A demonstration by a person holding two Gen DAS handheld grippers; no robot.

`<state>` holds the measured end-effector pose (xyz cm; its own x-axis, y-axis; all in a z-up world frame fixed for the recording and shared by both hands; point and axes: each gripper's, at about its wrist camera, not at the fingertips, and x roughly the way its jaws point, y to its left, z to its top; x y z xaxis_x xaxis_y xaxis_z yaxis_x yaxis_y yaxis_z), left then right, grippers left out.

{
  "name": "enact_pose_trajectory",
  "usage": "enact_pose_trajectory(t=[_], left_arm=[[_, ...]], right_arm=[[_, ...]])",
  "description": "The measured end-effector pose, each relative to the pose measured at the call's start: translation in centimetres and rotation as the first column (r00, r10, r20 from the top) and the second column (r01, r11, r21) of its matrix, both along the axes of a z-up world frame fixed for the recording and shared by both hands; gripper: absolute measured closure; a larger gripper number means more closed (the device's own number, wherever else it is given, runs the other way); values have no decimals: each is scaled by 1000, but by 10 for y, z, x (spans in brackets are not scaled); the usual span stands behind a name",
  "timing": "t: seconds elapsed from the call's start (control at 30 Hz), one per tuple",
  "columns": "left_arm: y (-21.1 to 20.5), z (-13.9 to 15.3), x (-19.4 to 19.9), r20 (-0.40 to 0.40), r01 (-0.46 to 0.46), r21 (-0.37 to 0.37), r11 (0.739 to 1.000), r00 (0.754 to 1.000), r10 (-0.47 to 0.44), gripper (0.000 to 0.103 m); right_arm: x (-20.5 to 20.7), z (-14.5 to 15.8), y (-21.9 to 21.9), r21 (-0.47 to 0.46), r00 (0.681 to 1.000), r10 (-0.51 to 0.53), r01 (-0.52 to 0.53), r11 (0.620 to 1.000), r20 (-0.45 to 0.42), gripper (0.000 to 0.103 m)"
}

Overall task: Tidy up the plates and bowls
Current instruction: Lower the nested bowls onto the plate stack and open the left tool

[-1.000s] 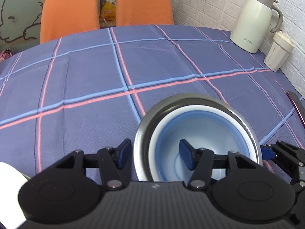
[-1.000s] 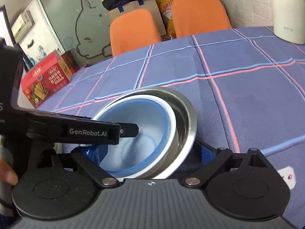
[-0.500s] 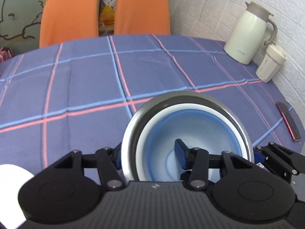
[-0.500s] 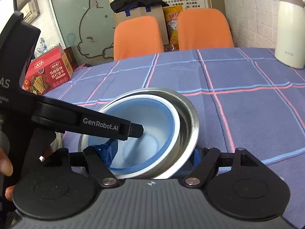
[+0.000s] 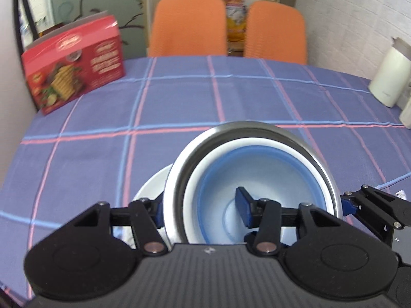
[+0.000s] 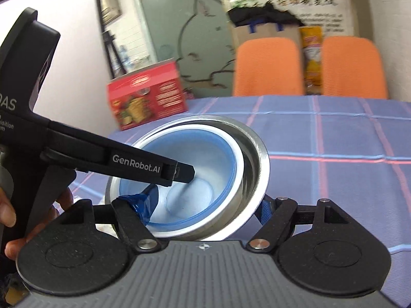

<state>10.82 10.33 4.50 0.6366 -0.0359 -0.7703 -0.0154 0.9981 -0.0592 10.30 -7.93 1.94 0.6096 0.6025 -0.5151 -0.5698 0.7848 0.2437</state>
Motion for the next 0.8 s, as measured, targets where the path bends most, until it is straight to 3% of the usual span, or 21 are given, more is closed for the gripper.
enact_pose_trajectory(t=[0.17, 0.33, 0.37, 0.4, 0.47, 0.53, 0.63, 0.8], left_arm=[[26, -23, -8, -38, -37, -32, 999, 999, 36, 55], [28, -29, -10, -4, -14, -56, 998, 1000, 14, 56], [27, -29, -11, 2, -8, -56, 998, 1000, 8, 51], [27, -29, -12, 11, -5, -57, 998, 1000, 6, 35], [28, -28, -14, 48, 5, -67, 998, 999, -2, 24], [27, -24, -15, 77, -1, -53, 999, 997, 5, 22], [32, -16, -16, 119, -28, -48, 998, 992, 34, 10], [44, 2, -22, 188, -91, -70, 993, 977, 103, 8]], right_arm=[[-7, -14, 29, -21, 998, 47, -48, 999, -46, 39], [-10, -21, 37, -49, 997, 27, -31, 998, -69, 38], [-10, -20, 37, -51, 997, 24, -27, 998, -70, 37], [-10, -20, 38, -53, 997, 19, -23, 998, -72, 37], [-11, -20, 38, -61, 997, 15, -20, 998, -70, 37], [-11, -21, 39, -65, 998, 8, -13, 998, -68, 38], [-14, -15, 42, -90, 999, -40, 38, 995, -21, 37], [-12, 2, 20, -33, 989, -135, 137, 990, 60, 37]])
